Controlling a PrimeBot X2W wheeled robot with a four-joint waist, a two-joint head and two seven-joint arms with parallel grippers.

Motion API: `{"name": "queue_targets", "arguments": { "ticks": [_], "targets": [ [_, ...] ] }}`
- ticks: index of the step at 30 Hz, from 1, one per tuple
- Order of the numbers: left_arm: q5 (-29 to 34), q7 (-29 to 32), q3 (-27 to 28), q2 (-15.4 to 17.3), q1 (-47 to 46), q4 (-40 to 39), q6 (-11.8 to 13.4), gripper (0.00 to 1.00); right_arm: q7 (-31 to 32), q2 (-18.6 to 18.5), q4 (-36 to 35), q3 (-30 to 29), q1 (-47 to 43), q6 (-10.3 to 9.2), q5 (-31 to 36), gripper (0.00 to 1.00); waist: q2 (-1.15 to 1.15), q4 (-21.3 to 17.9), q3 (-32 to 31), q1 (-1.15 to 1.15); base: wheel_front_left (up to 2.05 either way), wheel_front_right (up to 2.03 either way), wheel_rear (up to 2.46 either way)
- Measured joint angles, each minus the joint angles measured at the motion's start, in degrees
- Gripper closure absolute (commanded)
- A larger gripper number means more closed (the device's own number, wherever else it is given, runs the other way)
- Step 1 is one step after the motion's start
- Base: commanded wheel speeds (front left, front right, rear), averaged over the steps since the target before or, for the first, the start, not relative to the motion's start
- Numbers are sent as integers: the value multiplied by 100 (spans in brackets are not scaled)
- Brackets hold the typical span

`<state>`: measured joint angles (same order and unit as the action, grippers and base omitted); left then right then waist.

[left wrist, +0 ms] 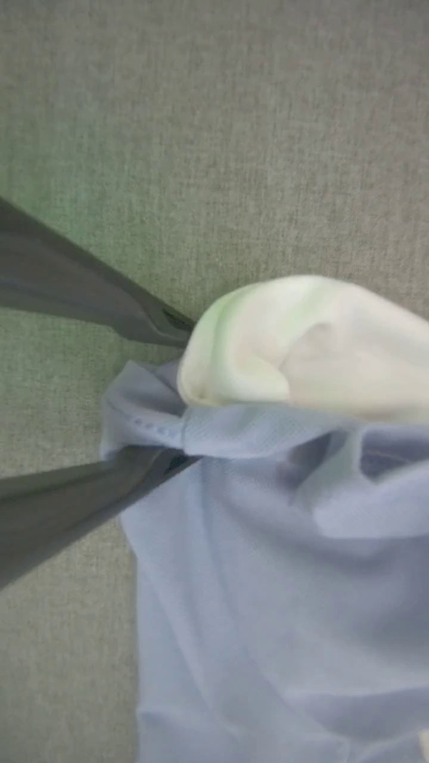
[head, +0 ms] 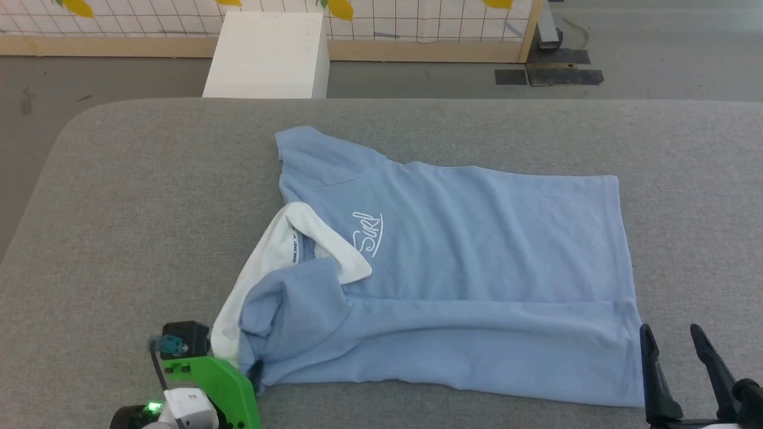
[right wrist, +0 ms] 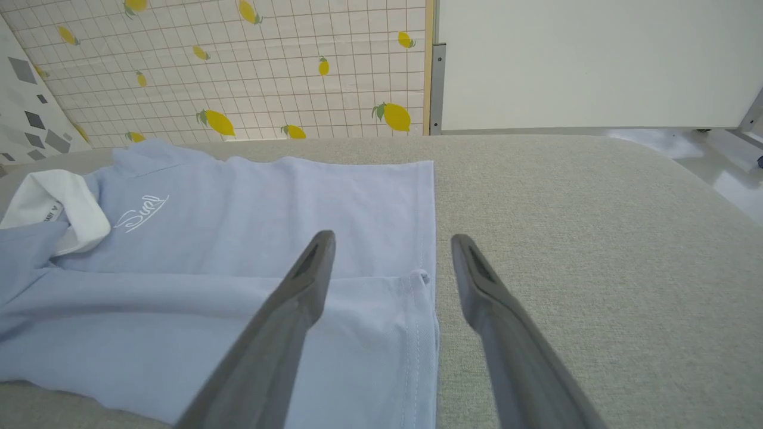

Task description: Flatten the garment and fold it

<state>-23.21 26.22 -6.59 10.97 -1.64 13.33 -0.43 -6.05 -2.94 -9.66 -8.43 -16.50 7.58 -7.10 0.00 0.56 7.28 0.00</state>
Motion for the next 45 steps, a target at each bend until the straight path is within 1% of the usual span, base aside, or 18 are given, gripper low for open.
{"name": "queue_targets", "arguments": {
  "ticks": [6, 7, 11, 15, 20, 22, 23, 27, 34, 35, 36, 37, 38, 42, 45],
  "targets": [
    [-230, -385, 126, -130, -66, 123, -79, 100, 51, 0, -5, 2, 24, 0, 7, 0, 0, 3, 38, 0, 0, 0, 0],
    [-433, -564, 238, -199, -32, -4, -127, 100, 111, 0, -48, 46, 69, 0, 54, 0, 0, 9, 55, 0, 0, 0, 0],
    [-525, -706, 307, -237, 163, -389, -162, 100, 404, 1, -214, 64, 197, 0, -13, 0, 0, 27, 104, 0, 0, 0, 0],
    [-570, -723, 316, -236, 401, -788, -160, 100, 1169, -60, -330, 0, 355, 0, -100, 0, 0, 36, 190, 0, 0, 0, 0],
    [-577, -715, 256, -240, 464, -1190, -152, 100, 2629, -105, -326, -400, 481, 0, -415, 0, 0, 44, 313, 0, 0, 0, 0],
    [-604, -711, 231, -246, 458, -1260, -151, 100, 3120, -214, -327, -402, 475, -1, -437, 0, 0, 57, 354, 0, 0, 0, 0],
    [-606, -665, 192, -253, 451, -1328, -145, 100, 3769, -235, -254, -427, 466, -1, -501, 0, 0, 71, 415, 0, 0, 0, 0],
    [-612, -630, 143, -257, 420, -1380, -145, 100, 4221, -244, -185, -400, 467, -1, -504, 0, 0, 99, 482, 0, 0, 0, 0],
    [-623, -573, 121, -252, 363, -1413, -144, 100, 4284, -145, 339, -371, 505, -1, -510, 0, 0, 158, 545, 0, 0, 0, 0],
    [-624, -563, 123, -249, 360, -1414, -143, 100, 4255, -141, 428, -375, 566, 0, -526, 21, 0, 160, 554, 0, 0, 0, 0],
    [-641, -563, 126, -250, 359, -1415, -143, 100, 4223, -140, 487, -379, 622, -1, -553, 56, 0, 157, 558, 0, 0, 0, 0],
    [-677, -563, 138, -252, 358, -1415, -138, 100, 4197, -142, 522, -365, 678, -1, -561, 87, 0, 149, 559, 0, 0, 0, 0],
    [-708, -563, 151, -252, 357, -1415, -129, 100, 4169, -140, 556, -354, 717, -1, -567, 100, 0, 140, 557, 0, 0, 0, 0],
    [-878, -563, 246, -277, 357, -1406, -129, 100, 4121, -130, 631, -312, 805, 0, -661, 100, 0, 92, 533, 1, 0, 0, 0],
    [-1173, -571, 382, -354, 359, -1434, -136, 100, 4077, -147, 617, -345, 827, 1, -748, 100, 0, 52, 489, 1, 0, 0, 0]
  ]
}}
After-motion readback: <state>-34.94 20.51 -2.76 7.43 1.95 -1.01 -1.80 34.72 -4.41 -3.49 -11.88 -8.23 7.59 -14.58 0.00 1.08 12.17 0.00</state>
